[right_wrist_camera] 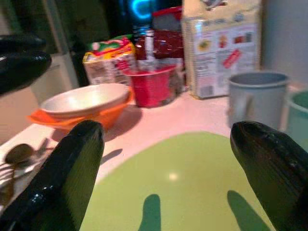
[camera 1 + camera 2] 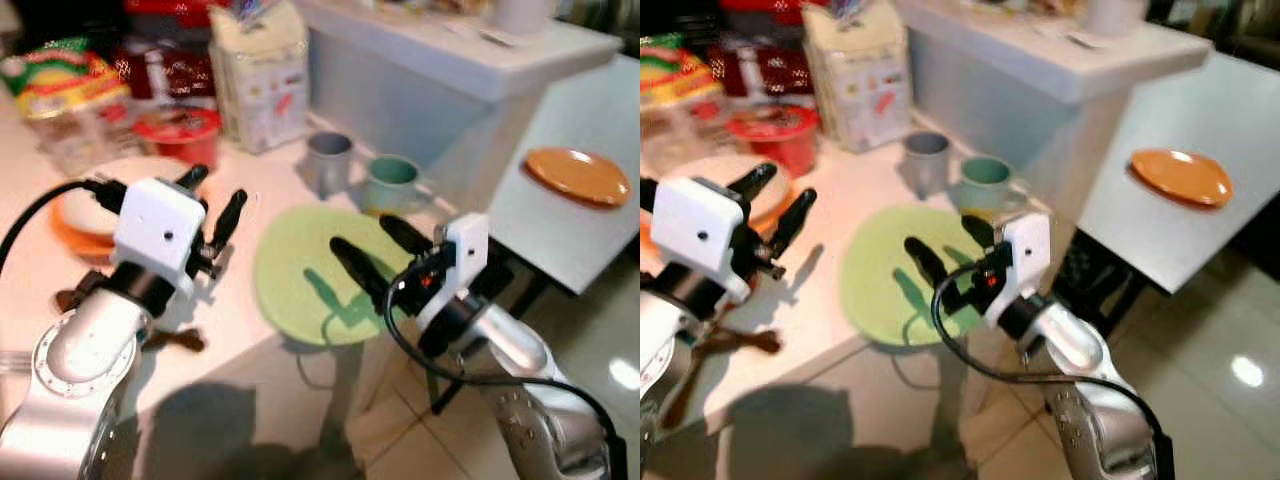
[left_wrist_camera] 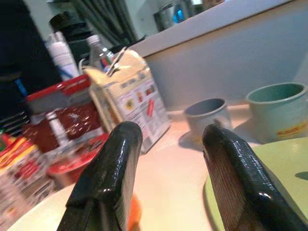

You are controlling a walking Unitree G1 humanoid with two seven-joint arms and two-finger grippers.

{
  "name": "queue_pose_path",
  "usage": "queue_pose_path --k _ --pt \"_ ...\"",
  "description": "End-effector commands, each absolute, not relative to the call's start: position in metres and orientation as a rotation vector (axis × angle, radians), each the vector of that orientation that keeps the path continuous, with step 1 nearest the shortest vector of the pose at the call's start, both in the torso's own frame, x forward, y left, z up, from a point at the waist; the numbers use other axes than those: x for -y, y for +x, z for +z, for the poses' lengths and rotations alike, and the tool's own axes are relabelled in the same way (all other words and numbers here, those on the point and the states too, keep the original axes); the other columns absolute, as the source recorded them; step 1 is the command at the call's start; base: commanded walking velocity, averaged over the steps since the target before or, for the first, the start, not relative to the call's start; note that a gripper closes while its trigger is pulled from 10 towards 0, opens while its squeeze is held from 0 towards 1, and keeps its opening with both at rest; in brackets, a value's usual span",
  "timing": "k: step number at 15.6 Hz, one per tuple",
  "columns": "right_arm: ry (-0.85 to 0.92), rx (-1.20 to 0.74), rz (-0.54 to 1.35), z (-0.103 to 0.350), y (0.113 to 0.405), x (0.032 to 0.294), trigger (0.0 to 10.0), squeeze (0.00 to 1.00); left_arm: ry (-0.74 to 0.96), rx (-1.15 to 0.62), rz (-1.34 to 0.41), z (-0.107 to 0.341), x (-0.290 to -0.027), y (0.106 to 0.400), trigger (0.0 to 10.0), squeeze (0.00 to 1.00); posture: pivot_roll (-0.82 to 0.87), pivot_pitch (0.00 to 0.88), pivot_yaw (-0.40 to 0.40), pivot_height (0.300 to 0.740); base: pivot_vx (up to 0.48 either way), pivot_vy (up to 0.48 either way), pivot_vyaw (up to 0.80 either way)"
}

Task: Setting the table

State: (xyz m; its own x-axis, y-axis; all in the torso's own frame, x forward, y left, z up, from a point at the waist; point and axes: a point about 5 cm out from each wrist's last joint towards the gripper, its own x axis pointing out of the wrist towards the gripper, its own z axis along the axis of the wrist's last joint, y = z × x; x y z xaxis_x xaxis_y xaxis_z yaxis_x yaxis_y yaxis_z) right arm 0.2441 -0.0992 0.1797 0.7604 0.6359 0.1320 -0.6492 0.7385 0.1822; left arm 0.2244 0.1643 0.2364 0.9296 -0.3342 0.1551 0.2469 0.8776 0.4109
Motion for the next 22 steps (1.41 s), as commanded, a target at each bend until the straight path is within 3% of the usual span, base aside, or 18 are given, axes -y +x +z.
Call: queue_pose_path --k 1,5,8,12,14,22 --pt "0.208 0.083 0.682 0.184 0.246 0.106 10.0 0.00 0.378 0.242 -0.327 0.238 -0.159 0.223 10.0 0.00 0.08 0.000 -0.004 0.740 0.000 0.000 0.00" --pt "0.171 0.021 0.551 0.178 0.257 0.116 10.0 0.00 0.396 0.218 -0.372 0.234 -0.161 0.222 10.0 0.00 0.09 0.000 -0.012 0.740 0.000 0.000 0.00" --pt "0.191 -0.087 0.403 0.164 0.271 0.133 10.0 0.00 0.371 0.113 -0.564 0.222 -0.165 0.213 10.0 0.00 0.08 0.000 -0.012 0.740 0.000 0.000 0.00" --pt "0.232 -0.153 0.425 0.151 0.272 0.126 10.0 0.00 0.343 0.064 -0.632 0.218 -0.165 0.205 10.0 0.00 0.09 0.000 -0.017 0.740 0.000 0.000 0.00" --pt "0.294 -0.219 0.390 0.135 0.287 0.117 10.0 0.00 0.353 0.071 -0.634 0.218 -0.165 0.205 10.0 0.00 0.10 0.000 -0.028 0.740 0.000 0.000 0.00" --pt "0.332 -0.233 0.493 0.138 0.298 0.103 10.0 0.00 0.371 0.096 -0.615 0.224 -0.169 0.206 10.0 0.00 0.12 0.000 -0.038 0.740 0.000 0.000 0.00"
